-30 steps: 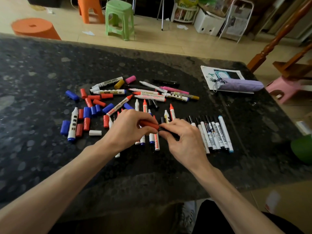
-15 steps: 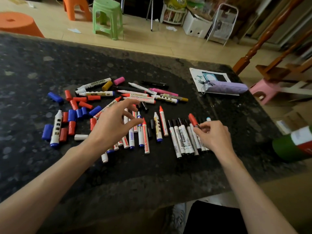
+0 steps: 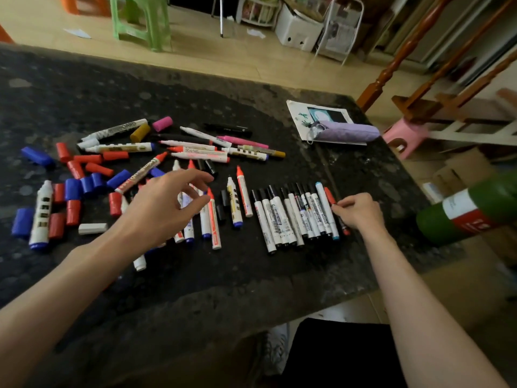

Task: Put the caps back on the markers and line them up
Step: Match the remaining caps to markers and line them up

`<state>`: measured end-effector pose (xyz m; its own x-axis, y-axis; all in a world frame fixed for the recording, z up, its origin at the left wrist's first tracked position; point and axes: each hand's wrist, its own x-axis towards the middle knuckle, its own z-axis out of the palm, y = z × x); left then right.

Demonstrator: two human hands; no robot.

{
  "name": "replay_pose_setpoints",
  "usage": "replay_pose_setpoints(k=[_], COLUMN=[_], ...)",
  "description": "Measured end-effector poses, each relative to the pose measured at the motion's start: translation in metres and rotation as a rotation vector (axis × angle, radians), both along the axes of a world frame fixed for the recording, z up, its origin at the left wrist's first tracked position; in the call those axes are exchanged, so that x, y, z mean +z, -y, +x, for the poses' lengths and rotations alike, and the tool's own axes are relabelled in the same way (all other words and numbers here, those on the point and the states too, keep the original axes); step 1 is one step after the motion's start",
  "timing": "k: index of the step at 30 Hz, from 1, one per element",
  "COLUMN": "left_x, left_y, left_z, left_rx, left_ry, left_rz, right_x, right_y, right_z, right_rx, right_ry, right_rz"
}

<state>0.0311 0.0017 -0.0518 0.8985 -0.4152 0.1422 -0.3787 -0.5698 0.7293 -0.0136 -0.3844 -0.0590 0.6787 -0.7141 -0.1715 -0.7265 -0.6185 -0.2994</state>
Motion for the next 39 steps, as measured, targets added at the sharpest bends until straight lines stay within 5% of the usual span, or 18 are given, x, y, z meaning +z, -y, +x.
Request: replay_pose_setpoints(k=[12, 21, 26, 39], left_x=[-0.004, -0.002, 0.001, 0.004], left_y=[0.0, -0.017, -0.023, -0.035], left_z=[0.006, 0.015, 0.016, 0.021], left_rx=[-0.007, 0.066, 0.123, 0.156], left_ry=[0.045, 0.039, 0.034, 0.018], left_rz=[0.038, 0.04, 0.046, 0.056], right_x=[0.006, 0.01, 0.006, 0.011], right_y=[-0.008, -0.099, -0.154, -0.187], right_z=[0.002, 0.03, 0.037, 0.045], right_rx=[0.033, 0.514, 0.737, 0.76], right_ry=[0.056, 0.256, 0.192, 0.056], right_rz=[-0.049, -0.088, 0.032, 0.116])
